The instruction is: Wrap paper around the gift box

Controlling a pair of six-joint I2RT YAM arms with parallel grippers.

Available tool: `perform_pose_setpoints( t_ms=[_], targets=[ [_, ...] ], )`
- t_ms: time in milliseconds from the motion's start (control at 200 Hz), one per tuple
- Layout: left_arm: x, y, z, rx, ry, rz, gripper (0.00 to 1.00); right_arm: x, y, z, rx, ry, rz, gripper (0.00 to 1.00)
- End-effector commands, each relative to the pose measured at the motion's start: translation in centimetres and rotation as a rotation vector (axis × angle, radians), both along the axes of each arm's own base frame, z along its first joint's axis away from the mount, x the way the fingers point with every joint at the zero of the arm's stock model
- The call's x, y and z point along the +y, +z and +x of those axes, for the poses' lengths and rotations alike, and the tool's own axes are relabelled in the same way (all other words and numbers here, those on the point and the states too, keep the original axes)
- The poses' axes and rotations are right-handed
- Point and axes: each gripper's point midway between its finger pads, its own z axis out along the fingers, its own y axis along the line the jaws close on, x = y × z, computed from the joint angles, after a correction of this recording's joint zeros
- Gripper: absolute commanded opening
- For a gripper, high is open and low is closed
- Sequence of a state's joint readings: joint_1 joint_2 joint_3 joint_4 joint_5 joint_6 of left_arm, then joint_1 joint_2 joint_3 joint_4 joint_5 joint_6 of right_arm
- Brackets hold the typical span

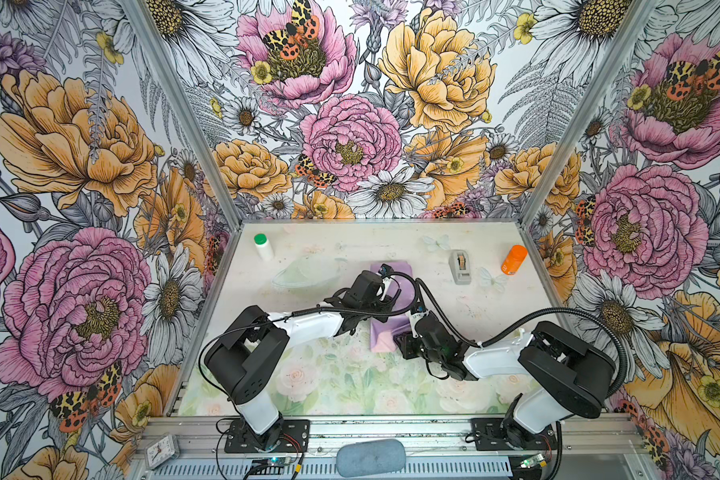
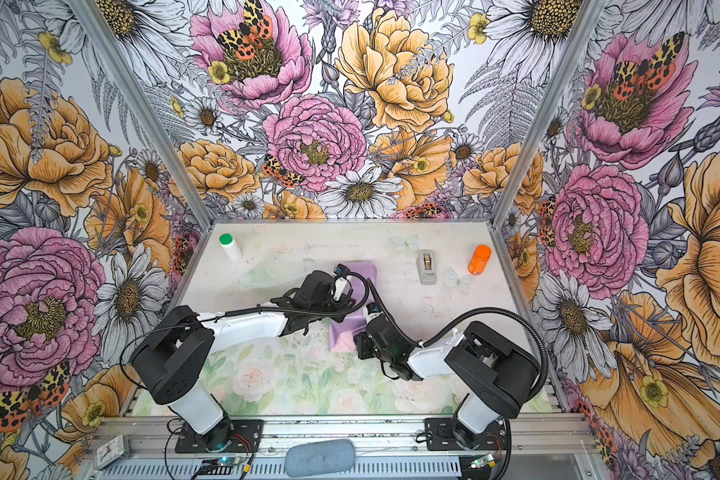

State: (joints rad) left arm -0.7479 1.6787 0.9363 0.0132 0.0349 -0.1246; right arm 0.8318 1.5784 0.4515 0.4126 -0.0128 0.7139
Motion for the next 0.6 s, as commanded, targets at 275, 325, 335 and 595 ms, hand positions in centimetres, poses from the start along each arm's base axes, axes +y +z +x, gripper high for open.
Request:
perform_pose_setpoints(
  t_ms=[275,325,335,595],
  targets=[
    [0.1,-1.9,-1.5,0.069,-0.02,0.013,0.36,-1.9,1.3,-2.5,0.018,0.028,-0.031,0.3],
    [0.0,-1.7,-1.5,0.066,-0.022,0.012,0.36,-2.1,2.1,-1.9,-0.003,0.006,-0.011,0.3],
    [0.0,-1.8,-1.5,0.066,-0.023,0.013,0.36,-2.1,2.3,-1.8,-0.008,-0.001,-0.005,0.3],
    [-0.1,-1.6,-1.6,0.063,-0.027,0.009,0.36,-2.7,3.4,1.1,-0.059,-0.104,-0.007,0.19]
  ],
)
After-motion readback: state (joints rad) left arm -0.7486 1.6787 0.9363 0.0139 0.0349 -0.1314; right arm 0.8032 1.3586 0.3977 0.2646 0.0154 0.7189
